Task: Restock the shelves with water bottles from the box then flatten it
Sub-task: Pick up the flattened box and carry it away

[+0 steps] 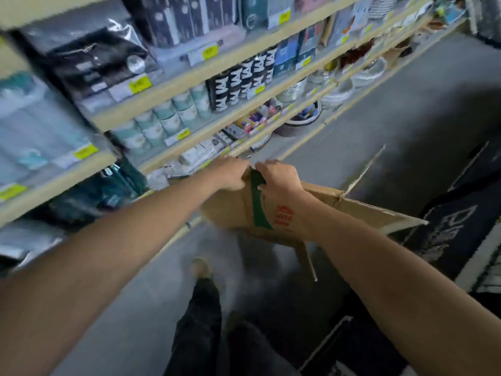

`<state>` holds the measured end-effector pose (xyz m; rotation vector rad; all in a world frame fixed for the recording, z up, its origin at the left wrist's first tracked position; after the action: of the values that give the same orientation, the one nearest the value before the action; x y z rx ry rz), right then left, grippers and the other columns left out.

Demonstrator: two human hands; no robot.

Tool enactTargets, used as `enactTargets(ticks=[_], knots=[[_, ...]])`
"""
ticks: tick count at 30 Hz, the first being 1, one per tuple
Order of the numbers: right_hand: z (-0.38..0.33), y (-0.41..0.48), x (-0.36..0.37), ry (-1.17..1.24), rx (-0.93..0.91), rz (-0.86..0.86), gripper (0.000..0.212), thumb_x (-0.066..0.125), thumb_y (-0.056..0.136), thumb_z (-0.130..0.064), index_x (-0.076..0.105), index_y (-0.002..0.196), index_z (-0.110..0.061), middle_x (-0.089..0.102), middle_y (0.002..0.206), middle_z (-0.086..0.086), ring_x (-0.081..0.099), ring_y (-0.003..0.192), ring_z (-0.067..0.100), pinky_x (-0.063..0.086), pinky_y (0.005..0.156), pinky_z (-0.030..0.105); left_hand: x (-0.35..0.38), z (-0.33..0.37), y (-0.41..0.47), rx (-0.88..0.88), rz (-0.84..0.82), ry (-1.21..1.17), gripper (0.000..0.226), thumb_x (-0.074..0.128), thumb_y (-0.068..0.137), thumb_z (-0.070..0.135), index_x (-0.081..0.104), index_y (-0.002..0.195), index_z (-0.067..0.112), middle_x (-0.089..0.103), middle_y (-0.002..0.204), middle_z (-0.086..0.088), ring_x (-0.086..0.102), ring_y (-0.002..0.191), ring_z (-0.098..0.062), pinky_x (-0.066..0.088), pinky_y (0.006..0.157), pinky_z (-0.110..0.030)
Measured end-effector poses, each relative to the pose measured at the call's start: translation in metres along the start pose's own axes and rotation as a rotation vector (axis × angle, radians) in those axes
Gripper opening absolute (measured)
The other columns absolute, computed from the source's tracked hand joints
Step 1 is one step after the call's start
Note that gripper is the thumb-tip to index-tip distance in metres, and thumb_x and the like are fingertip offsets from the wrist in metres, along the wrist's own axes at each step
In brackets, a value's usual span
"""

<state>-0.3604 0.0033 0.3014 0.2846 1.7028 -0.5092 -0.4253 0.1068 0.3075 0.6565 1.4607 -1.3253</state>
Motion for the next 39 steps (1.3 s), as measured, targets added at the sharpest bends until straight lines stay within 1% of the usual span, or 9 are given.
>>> enactTargets(ticks=[3, 11, 16, 18, 22, 27, 30, 36, 39], knots=[[-0.069, -0.026, 0.012, 0.006, -0.213, -0.051, 0.042, 0.064, 0.085, -0.023, 0.048, 0.123, -0.013, 0.057, 0.115, 0.01, 0.054, 0.109, 0.032, 0.045, 0.079, 0.04, 0.032, -0.024, -0.068, -0.083, -0.076, -0.162, 0.033, 0.061, 0.082, 0.032, 0.056, 0.111, 0.018, 0.065, 0.106, -0.008, 0.06, 0.096, -0.028, 0.046, 0.071, -0.034], [-0.23, -0.048, 0.037, -0.012, -0.631, -0.279, 0.043, 0.066, 0.081, -0.031, 0.046, 0.114, -0.01, 0.054, 0.116, 0.01, 0.053, 0.109, 0.029, 0.043, 0.081, 0.036, 0.079, -0.089, -0.252, -0.378, 0.029, -0.272, 0.016, 0.059, 0.085, 0.031, 0.064, 0.089, 0.016, 0.062, 0.082, 0.001, 0.058, 0.08, -0.02, 0.036, 0.059, -0.028], [-0.334, -0.058, 0.055, -0.299, -0.844, -0.431, 0.054, 0.066, 0.079, -0.042, 0.049, 0.122, -0.014, 0.061, 0.117, 0.004, 0.059, 0.105, 0.027, 0.051, 0.082, 0.037, 0.13, -0.143, -0.392, -0.791, 0.094, -0.56, 0.023, 0.056, 0.09, 0.029, 0.064, 0.102, 0.012, 0.065, 0.101, -0.006, 0.06, 0.099, -0.023, 0.046, 0.079, -0.03], [-0.386, -0.069, 0.062, -0.366, -0.941, -0.45, 0.045, 0.063, 0.082, -0.039, 0.057, 0.117, -0.012, 0.064, 0.114, 0.007, 0.061, 0.101, 0.028, 0.051, 0.079, 0.033, 0.15, -0.157, -0.446, -0.903, 0.122, -0.567, 0.024, 0.058, 0.089, 0.03, 0.066, 0.102, 0.012, 0.067, 0.105, -0.007, 0.063, 0.098, -0.025, 0.052, 0.086, -0.036], [-0.5, -0.115, 0.07, -0.419, -1.189, -0.379, 0.026, 0.06, 0.088, -0.029, 0.061, 0.103, -0.009, 0.064, 0.106, 0.011, 0.062, 0.096, 0.031, 0.043, 0.068, 0.031, 0.171, -0.162, -0.552, -1.053, 0.193, -0.403, 0.017, 0.056, 0.086, 0.037, 0.067, 0.088, 0.023, 0.06, 0.076, 0.009, 0.063, 0.074, -0.017, 0.044, 0.059, -0.026], [-0.624, -0.204, 0.093, -0.499, -1.482, -0.275, 0.024, 0.059, 0.088, -0.026, 0.063, 0.105, -0.01, 0.064, 0.101, 0.013, 0.062, 0.097, 0.033, 0.045, 0.073, 0.035, 0.212, -0.167, -0.658, -1.175, -0.077, -0.358, 0.025, 0.054, 0.086, 0.027, 0.057, 0.11, 0.019, 0.062, 0.106, -0.002, 0.061, 0.101, -0.023, 0.042, 0.076, -0.031], [-0.688, -0.268, 0.103, -0.554, -1.645, -0.24, 0.019, 0.056, 0.088, -0.019, 0.065, 0.104, -0.012, 0.064, 0.102, 0.011, 0.061, 0.099, 0.032, 0.039, 0.072, 0.034, 0.246, -0.167, -0.715, -1.266, -0.125, -0.424, 0.027, 0.054, 0.086, 0.026, 0.06, 0.112, 0.019, 0.064, 0.104, -0.001, 0.061, 0.094, -0.02, 0.044, 0.077, -0.03], [-0.798, -0.349, 0.121, -0.582, -1.733, -0.219, 0.019, 0.055, 0.09, -0.024, 0.062, 0.103, -0.012, 0.064, 0.104, 0.011, 0.06, 0.101, 0.032, 0.035, 0.071, 0.032, 0.305, -0.176, -0.837, -1.447, 0.044, -0.495, 0.024, 0.048, 0.092, 0.036, 0.062, 0.11, 0.028, 0.066, 0.105, 0.004, 0.061, 0.096, -0.02, 0.049, 0.087, -0.032], [-0.85, -0.381, 0.127, -0.549, -1.789, -0.201, 0.02, 0.056, 0.091, -0.029, 0.063, 0.101, -0.013, 0.064, 0.102, 0.01, 0.06, 0.1, 0.031, 0.036, 0.073, 0.033, 0.319, -0.183, -0.894, -1.496, 0.099, -0.443, 0.023, 0.047, 0.091, 0.035, 0.062, 0.108, 0.03, 0.066, 0.101, 0.005, 0.062, 0.093, -0.019, 0.044, 0.078, -0.029]])
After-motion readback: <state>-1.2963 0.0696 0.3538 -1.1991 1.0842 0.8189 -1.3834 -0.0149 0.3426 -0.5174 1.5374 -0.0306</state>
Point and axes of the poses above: each hand's wrist, its own y-axis towards the middle knuckle, its own x-axis out of the palm, z = x × y, the point moved 4 cm from there along y, towards the middle knuckle
